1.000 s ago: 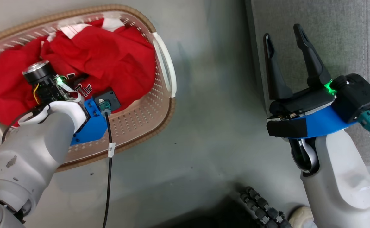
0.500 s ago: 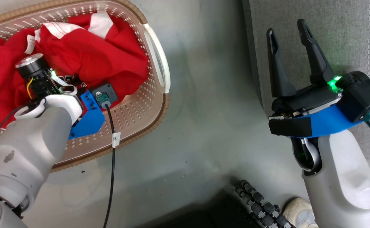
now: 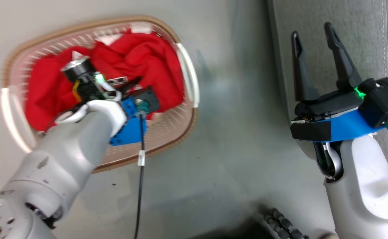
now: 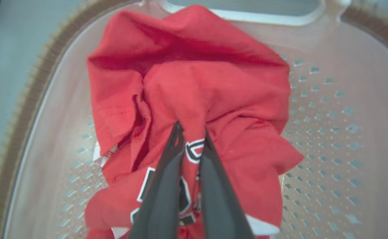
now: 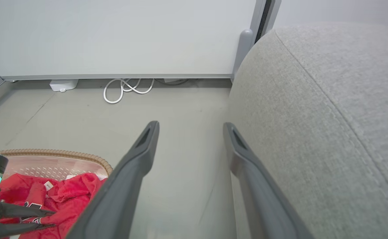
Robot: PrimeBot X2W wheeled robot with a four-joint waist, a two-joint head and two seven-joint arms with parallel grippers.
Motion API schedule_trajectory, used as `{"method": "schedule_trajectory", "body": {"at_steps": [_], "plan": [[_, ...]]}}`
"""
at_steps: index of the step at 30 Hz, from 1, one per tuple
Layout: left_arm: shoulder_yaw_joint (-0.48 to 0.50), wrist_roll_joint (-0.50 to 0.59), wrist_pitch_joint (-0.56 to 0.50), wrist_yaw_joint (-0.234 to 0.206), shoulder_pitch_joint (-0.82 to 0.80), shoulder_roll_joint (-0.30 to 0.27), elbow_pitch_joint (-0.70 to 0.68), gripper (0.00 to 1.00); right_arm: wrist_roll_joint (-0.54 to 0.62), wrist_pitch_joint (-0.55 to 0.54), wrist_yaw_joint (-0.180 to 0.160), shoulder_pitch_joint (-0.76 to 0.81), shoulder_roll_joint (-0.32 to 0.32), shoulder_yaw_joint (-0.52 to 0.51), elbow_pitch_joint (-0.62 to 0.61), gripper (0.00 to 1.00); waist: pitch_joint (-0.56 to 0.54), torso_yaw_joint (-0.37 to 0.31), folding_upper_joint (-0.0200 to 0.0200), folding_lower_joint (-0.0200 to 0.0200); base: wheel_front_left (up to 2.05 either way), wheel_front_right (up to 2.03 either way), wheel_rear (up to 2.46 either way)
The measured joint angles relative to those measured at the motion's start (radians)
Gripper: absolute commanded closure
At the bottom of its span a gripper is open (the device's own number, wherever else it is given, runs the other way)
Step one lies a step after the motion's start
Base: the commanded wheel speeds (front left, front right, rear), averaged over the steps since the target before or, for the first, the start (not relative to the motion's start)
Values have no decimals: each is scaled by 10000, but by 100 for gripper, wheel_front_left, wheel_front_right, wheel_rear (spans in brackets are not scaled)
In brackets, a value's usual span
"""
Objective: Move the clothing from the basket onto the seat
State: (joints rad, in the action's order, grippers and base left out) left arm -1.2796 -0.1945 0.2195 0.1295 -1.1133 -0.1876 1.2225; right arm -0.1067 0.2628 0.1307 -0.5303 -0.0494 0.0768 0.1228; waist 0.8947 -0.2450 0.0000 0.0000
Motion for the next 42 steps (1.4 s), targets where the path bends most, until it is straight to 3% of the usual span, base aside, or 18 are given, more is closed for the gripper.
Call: {"method": "schedule_trajectory", "body": {"at_steps": [9,19,31,42], "plan": [[529,-1081,405,0,224,612,-648,100,587,2,0,353,2,-324,253,0,-1283,853,0,0,0,0,0],[2330,-1921,422,-255,1035,123,-2940,100,796,2,0,974,6,-546,591,0,-2967,1597,0,-1,0,0,0],[4414,-1781,422,-546,2068,-232,-5066,100,755,2,0,1798,4,-596,884,0,-4849,1932,0,-2,0,0,0],[5538,-1290,422,-481,3126,-6,-6132,100,673,2,0,2748,4,-738,1124,0,-6315,1974,1,-3,0,0,0]]}}
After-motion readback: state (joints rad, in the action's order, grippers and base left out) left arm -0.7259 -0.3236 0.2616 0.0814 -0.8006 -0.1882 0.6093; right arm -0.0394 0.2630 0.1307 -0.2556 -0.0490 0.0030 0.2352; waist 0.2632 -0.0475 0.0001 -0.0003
